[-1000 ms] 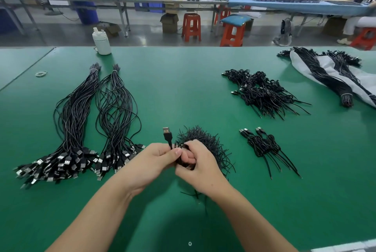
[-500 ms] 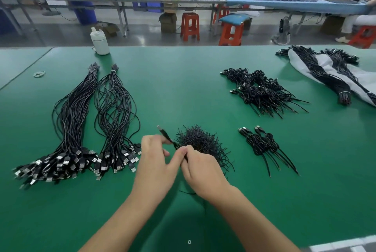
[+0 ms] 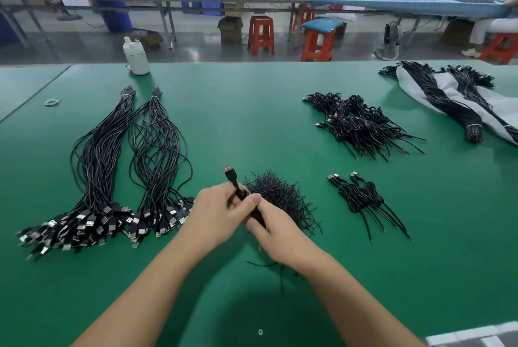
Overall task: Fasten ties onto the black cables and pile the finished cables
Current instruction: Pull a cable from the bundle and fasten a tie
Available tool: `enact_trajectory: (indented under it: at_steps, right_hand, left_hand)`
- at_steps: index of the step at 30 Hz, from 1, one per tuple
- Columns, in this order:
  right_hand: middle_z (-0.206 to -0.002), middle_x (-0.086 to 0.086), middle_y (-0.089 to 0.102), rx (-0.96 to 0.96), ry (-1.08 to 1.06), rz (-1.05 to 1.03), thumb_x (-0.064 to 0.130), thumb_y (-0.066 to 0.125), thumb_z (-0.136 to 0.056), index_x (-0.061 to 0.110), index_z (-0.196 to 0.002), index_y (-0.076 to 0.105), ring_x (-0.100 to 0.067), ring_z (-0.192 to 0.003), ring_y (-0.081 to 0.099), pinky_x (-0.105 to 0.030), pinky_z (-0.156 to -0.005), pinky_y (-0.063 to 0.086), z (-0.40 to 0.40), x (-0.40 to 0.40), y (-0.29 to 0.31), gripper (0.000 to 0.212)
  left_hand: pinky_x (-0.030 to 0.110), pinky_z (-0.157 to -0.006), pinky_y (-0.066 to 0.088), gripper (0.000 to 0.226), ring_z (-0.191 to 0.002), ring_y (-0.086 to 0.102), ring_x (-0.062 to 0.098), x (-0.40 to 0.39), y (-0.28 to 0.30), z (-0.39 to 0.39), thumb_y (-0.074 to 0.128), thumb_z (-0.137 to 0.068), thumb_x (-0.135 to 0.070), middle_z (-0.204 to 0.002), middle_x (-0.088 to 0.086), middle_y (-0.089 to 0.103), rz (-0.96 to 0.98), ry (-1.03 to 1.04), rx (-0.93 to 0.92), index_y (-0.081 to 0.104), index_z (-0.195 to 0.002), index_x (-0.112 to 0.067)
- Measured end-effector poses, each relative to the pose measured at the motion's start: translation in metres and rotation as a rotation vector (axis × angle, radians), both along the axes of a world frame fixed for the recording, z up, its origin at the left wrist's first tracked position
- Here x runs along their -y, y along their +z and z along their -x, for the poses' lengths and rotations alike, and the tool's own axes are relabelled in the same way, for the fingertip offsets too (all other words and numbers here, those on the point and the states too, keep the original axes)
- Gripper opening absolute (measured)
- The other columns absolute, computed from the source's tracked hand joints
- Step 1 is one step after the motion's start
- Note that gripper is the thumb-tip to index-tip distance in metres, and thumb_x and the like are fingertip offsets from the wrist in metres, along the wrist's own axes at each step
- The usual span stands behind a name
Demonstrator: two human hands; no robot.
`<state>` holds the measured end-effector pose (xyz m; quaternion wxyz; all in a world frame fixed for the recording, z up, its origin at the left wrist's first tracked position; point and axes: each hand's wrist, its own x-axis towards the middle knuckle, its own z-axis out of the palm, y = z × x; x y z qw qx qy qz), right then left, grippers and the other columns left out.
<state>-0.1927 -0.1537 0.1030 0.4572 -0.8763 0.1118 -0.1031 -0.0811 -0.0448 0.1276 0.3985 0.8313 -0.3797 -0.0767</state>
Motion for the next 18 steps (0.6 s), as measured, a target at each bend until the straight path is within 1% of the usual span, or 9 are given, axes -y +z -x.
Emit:
enact_trajectory:
  at_steps: [1,2,5,7,9,12,15,16,18]
  right_hand:
    - [-0.123,0.022,0.061,0.010,0.020,-0.049,0.026,0.049,-0.100,0.039,-0.145,0.040,0.015,-0.066,0.055,-0.006,-0.068,0.045,0.000,0.000,-0.002,0.048]
    - [-0.130,0.021,0.059,0.004,0.030,-0.080,0.029,0.049,-0.100,0.042,-0.147,0.036,0.012,-0.062,0.056,-0.009,-0.067,0.049,-0.001,0.000,-0.003,0.050]
    - [-0.132,0.015,0.055,-0.080,0.033,-0.125,0.042,0.038,-0.103,0.044,-0.145,0.034,-0.004,-0.053,0.054,-0.033,-0.059,0.057,0.001,-0.001,-0.002,0.042]
    - [-0.119,0.006,0.057,-0.158,0.032,-0.055,0.040,0.033,-0.105,0.031,-0.134,0.045,-0.008,-0.063,0.055,-0.040,-0.070,0.057,0.001,0.003,0.002,0.034]
    - [-0.102,-0.001,0.058,-0.203,0.018,0.107,0.034,0.034,-0.105,0.018,-0.109,0.053,-0.016,-0.080,0.058,-0.046,-0.084,0.051,-0.001,0.007,0.006,0.024]
    - [-0.092,-0.004,0.060,-0.215,-0.028,0.243,0.028,0.035,-0.105,0.018,-0.090,0.048,-0.026,-0.087,0.059,-0.046,-0.084,0.049,-0.002,0.010,0.006,0.022]
    - [-0.091,-0.002,0.060,-0.193,-0.068,0.266,0.026,0.034,-0.105,0.019,-0.092,0.048,-0.024,-0.085,0.059,-0.043,-0.081,0.049,-0.001,0.012,0.000,0.021]
    - [-0.092,-0.001,0.061,-0.186,-0.094,0.254,0.027,0.034,-0.104,0.019,-0.094,0.050,-0.023,-0.086,0.059,-0.042,-0.081,0.049,0.001,0.014,-0.003,0.021]
    - [-0.088,0.000,0.059,-0.185,-0.168,0.217,0.028,0.034,-0.105,0.019,-0.091,0.050,-0.022,-0.084,0.057,-0.040,-0.079,0.047,0.002,0.019,-0.007,0.023]
  left_hand:
    - [0.017,-0.054,0.038,0.025,-0.055,0.050,0.006,0.002,0.000,-0.001,0.068,-0.085,-0.046,-0.051,-0.014,0.052,-0.005,0.011,-0.014,0.067,-0.076,-0.022]
    - [0.017,-0.053,0.037,0.026,-0.053,0.048,0.005,0.003,0.000,-0.002,0.068,-0.085,-0.045,-0.050,-0.016,0.052,-0.008,0.015,-0.029,0.067,-0.075,-0.021]
    - [0.017,-0.051,0.034,0.027,-0.050,0.044,0.004,0.006,-0.001,-0.006,0.069,-0.087,-0.043,-0.048,-0.017,0.049,-0.026,0.015,-0.059,0.066,-0.073,-0.020]
    - [0.018,-0.050,0.032,0.028,-0.049,0.041,0.004,0.009,-0.004,-0.006,0.069,-0.088,-0.041,-0.050,-0.013,0.048,-0.043,0.021,-0.071,0.064,-0.073,-0.018]
    - [0.020,-0.052,0.033,0.026,-0.053,0.043,0.008,0.013,-0.006,-0.004,0.070,-0.088,-0.039,-0.056,-0.008,0.051,-0.071,0.025,-0.053,0.063,-0.075,-0.017]
    - [0.022,-0.056,0.036,0.028,-0.058,0.048,0.013,0.019,-0.008,-0.001,0.070,-0.088,-0.040,-0.060,-0.005,0.056,-0.069,0.044,-0.048,0.062,-0.076,-0.015]
    - [0.021,-0.054,0.034,0.027,-0.058,0.049,0.009,0.023,-0.011,0.001,0.068,-0.088,-0.044,-0.060,-0.007,0.057,-0.074,0.049,-0.036,0.064,-0.077,-0.019]
    - [0.021,-0.054,0.033,0.025,-0.057,0.048,0.007,0.024,-0.013,0.001,0.068,-0.088,-0.044,-0.060,-0.009,0.056,-0.060,0.039,-0.068,0.064,-0.080,-0.021]
    - [0.025,-0.057,0.035,0.019,-0.057,0.044,0.010,0.022,-0.022,0.000,0.068,-0.090,-0.039,-0.064,-0.012,0.051,0.023,-0.024,-0.267,0.061,-0.086,-0.022]
